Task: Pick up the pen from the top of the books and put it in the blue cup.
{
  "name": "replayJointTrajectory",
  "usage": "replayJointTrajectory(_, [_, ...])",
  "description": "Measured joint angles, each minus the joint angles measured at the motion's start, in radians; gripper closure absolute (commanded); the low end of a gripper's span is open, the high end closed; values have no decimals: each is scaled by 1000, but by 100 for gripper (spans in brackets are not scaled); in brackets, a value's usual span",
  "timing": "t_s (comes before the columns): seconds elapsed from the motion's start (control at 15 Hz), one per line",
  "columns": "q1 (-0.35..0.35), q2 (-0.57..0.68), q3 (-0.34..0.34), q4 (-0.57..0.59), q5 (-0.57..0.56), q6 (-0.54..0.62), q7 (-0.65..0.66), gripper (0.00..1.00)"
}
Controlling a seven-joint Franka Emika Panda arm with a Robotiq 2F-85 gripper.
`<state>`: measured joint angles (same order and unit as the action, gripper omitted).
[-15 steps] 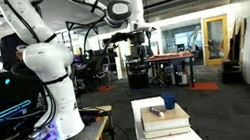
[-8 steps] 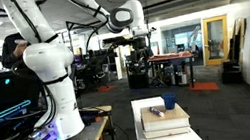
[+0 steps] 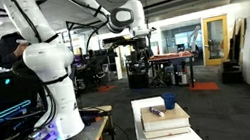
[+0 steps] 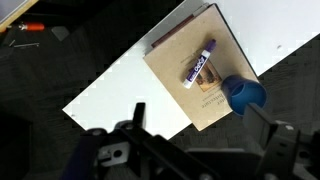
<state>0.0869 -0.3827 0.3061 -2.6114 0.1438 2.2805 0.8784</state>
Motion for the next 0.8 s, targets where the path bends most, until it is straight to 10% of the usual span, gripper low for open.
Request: replayJointTrajectory(0.8, [-34, 117, -2, -11, -81, 179, 203, 0])
